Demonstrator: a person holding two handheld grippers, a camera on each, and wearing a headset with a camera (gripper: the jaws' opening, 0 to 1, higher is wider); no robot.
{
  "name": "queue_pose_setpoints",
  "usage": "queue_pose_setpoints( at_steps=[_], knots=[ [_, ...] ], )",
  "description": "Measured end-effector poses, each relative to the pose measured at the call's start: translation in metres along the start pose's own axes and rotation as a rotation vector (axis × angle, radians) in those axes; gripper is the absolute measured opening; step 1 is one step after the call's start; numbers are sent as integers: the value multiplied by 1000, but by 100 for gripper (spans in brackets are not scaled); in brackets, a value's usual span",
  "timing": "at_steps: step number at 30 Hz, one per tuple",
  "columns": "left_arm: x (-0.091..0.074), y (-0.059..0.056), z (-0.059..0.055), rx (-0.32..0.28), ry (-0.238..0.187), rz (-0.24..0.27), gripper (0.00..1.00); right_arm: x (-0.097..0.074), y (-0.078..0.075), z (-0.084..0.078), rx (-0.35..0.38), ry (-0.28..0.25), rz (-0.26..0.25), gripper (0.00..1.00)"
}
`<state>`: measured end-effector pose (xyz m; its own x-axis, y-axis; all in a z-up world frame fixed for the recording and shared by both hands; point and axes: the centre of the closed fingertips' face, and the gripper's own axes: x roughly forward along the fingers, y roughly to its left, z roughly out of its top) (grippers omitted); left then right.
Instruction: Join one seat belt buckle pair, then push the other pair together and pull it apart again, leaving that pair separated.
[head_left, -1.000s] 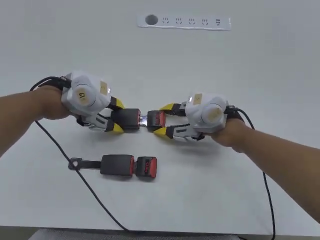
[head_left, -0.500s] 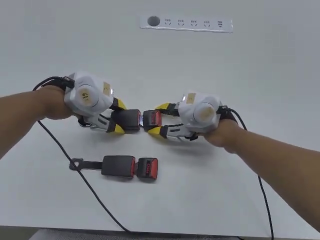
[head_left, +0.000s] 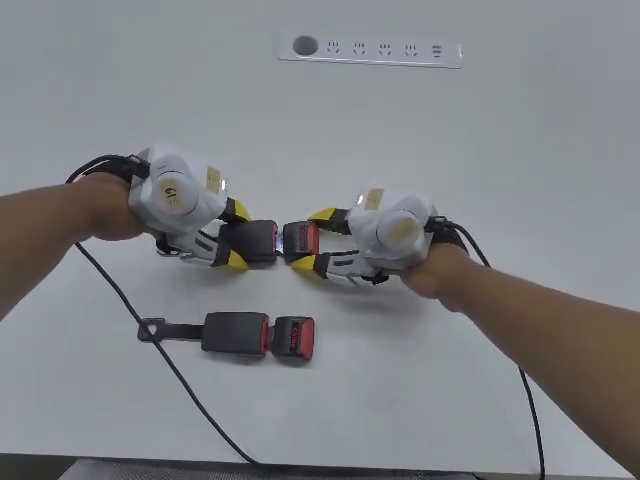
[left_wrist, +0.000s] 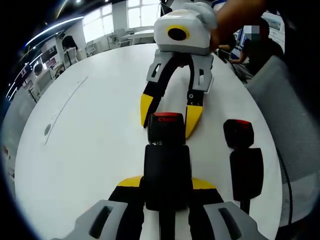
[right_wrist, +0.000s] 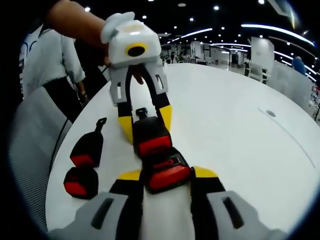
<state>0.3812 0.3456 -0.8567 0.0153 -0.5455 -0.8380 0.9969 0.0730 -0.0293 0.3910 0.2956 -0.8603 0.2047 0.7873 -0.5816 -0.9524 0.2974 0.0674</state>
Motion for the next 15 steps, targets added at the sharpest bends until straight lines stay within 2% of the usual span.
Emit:
queue_pose_setpoints(
  at_steps=[4,15],
  knots=[
    [0,0,0,6,2,-1,34,0,0,-1,0,7,-21,37],
    [0,-1,0,8,-3,-2,35,-14,-5,-8,-8,27,-28,37]
  ],
)
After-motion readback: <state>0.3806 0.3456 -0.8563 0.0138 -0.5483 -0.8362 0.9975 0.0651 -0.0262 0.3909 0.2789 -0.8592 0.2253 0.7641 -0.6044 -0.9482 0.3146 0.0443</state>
